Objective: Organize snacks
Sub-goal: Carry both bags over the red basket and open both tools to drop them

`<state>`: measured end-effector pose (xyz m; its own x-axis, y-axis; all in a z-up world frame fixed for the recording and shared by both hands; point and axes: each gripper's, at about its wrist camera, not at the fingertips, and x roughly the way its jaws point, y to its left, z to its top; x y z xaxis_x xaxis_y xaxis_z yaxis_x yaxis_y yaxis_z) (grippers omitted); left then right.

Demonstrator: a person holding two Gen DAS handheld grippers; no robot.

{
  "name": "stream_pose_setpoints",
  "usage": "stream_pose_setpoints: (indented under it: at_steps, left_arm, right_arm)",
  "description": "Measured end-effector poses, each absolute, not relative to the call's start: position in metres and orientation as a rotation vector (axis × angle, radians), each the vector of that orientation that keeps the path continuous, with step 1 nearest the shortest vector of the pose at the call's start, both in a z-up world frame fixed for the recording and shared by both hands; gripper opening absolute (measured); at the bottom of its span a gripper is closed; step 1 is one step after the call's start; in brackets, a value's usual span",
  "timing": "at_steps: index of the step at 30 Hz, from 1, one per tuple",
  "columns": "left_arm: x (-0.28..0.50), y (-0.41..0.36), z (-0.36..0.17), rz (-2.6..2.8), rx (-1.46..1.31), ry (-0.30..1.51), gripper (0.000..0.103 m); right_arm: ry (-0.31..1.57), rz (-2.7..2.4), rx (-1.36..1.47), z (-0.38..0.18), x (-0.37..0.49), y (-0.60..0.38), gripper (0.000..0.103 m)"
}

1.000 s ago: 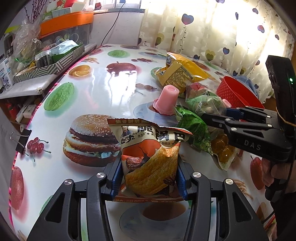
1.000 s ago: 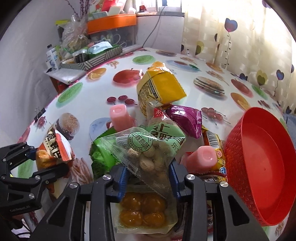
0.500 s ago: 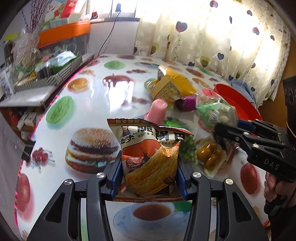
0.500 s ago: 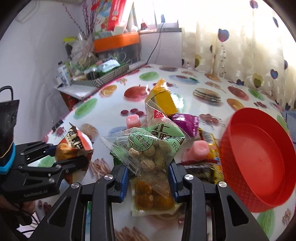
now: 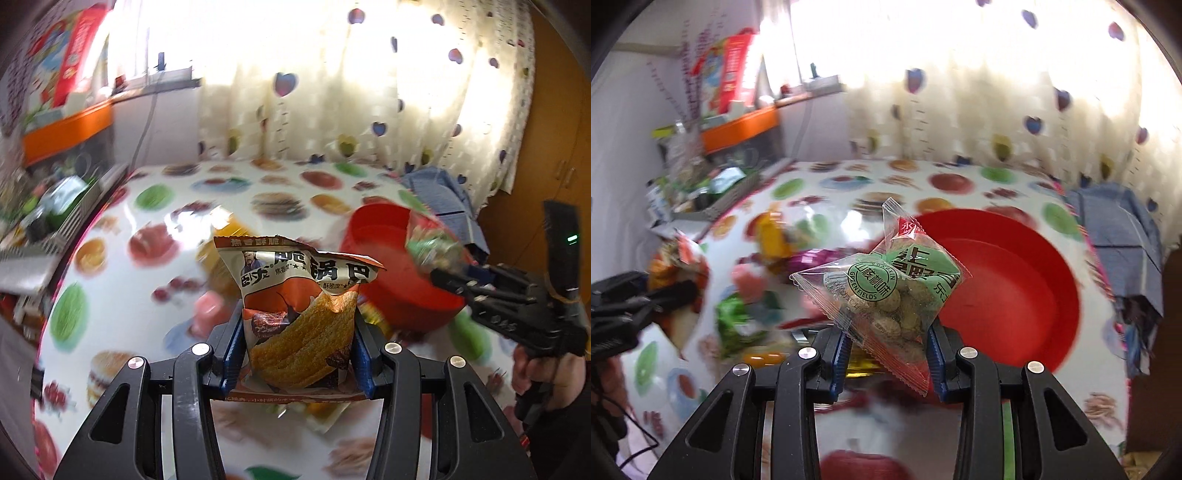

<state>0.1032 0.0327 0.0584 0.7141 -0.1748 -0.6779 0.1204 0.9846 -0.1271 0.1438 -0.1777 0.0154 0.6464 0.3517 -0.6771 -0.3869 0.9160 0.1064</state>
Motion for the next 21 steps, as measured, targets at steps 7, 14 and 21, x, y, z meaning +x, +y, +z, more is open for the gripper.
stream_pose_setpoints:
  at_steps: [7, 14, 21]
  left_arm:
    - [0.144, -0.017, 0.068, -0.250, -0.022, 0.752, 0.050]
    - [0.180, -0.066, 0.060, -0.339, 0.005, 0.788, 0.050]
    - [0.197, -0.105, 0.038, -0.410, 0.027, 0.861, 0.050]
  right_arm:
    - [0.860, 0.315, -0.031, -0.013, 0.171, -0.219, 0.035]
    - [0.904, 0.271, -0.056, -0.024, 0.175, -0.229, 0.043]
    - [0.954, 0.230, -0.157, -0.025, 0.165, -0.225, 0.043]
